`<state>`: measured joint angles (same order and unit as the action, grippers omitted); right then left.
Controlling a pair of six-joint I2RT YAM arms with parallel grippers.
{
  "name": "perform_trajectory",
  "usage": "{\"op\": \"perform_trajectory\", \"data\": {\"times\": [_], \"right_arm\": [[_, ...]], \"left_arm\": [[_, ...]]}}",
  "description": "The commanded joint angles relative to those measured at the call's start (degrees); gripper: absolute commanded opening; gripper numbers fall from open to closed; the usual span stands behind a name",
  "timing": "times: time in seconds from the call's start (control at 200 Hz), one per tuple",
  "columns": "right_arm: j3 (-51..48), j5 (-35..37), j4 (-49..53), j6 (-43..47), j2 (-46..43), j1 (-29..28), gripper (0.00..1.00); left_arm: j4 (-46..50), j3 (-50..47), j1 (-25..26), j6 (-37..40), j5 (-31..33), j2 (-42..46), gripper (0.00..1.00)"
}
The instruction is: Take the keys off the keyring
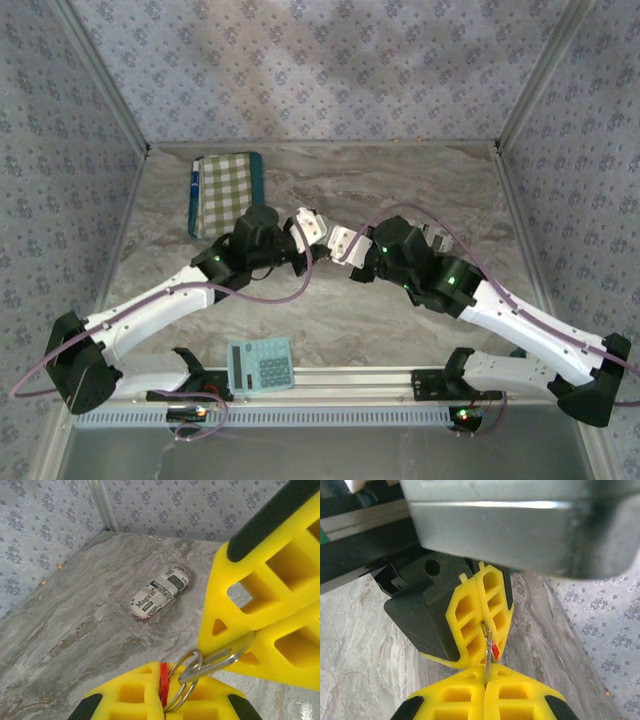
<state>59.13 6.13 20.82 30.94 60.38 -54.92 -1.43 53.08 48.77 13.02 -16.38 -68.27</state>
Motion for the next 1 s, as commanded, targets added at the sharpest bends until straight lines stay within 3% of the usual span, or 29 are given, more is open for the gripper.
{"op": "perform_trajectory", "data": {"times": [0.0, 0.415, 0.49, 0.6, 0.67, 0.815, 0.995], "right_arm": [[-3.1, -20.1, -5.4, -2.7, 5.0, -2.3, 0.00], [-1.5, -10.8, -3.8, 3.8, 9.0, -5.3, 0.00], [0.2, -15.2, -2.3, 0.2, 10.0, -4.0, 0.00], [-0.7, -23.2, -8.4, -8.7, 8.6, -0.5, 0.00], [-1.2, -24.8, -10.2, -9.2, 7.7, 0.0, 0.00], [-0.2, -17.7, -4.4, -0.9, 10.3, -3.7, 0.00], [-3.3, -12.2, -4.3, 5.2, 11.3, -5.9, 0.00]], "left_arm": [[-20.4, 2.6, 3.8, 0.5, -12.5, 3.1, 0.00], [-20.9, 2.6, 3.8, -0.1, -14.1, 2.6, 0.00], [-20.6, 3.1, 3.9, -0.1, -14.6, 2.4, 0.00], [-20.7, 3.0, 4.0, 0.0, -14.7, 2.2, 0.00], [-20.6, 2.9, 4.0, -0.1, -14.6, 2.3, 0.00], [-20.7, 2.9, 4.0, 0.1, -14.9, 2.4, 0.00], [-20.4, 2.6, 4.0, 0.3, -15.2, 3.2, 0.00]]}}
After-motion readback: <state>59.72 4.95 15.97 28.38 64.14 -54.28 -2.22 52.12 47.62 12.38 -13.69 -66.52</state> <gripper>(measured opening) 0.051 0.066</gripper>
